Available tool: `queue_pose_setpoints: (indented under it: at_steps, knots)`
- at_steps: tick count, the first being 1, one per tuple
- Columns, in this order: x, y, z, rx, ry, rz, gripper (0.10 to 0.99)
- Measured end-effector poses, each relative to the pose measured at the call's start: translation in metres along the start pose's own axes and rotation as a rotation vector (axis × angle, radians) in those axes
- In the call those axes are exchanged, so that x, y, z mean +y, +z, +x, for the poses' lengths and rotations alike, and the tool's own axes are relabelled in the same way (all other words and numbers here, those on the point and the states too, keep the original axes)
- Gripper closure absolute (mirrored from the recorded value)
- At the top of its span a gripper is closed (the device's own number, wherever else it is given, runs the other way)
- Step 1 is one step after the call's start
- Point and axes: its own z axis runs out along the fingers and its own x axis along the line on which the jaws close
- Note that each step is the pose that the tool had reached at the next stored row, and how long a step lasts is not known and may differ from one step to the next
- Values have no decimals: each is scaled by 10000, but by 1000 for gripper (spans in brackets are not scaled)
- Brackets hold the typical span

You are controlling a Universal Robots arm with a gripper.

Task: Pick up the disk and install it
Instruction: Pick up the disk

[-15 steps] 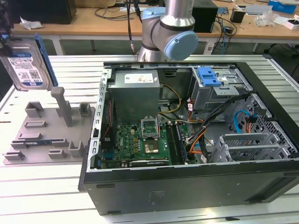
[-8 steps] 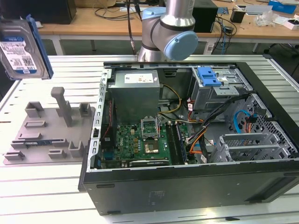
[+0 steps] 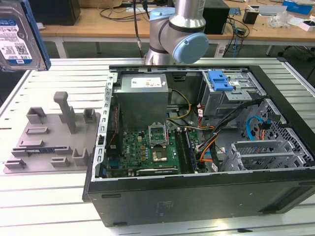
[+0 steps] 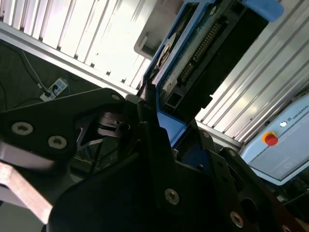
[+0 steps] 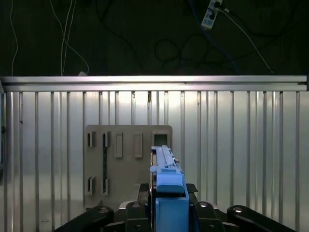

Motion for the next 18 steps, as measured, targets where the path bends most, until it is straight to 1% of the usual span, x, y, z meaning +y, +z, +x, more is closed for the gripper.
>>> queue_pose_setpoints:
  at_steps: [2, 13, 16, 18]
  knots:
    - [0, 0, 0, 25, 1, 0, 718]
    - [-1, -3, 0, 34, -2, 1, 718]
    - [-18, -19, 5, 52, -3, 0, 718]
    - [-47, -33, 14, 70, -8, -9, 718]
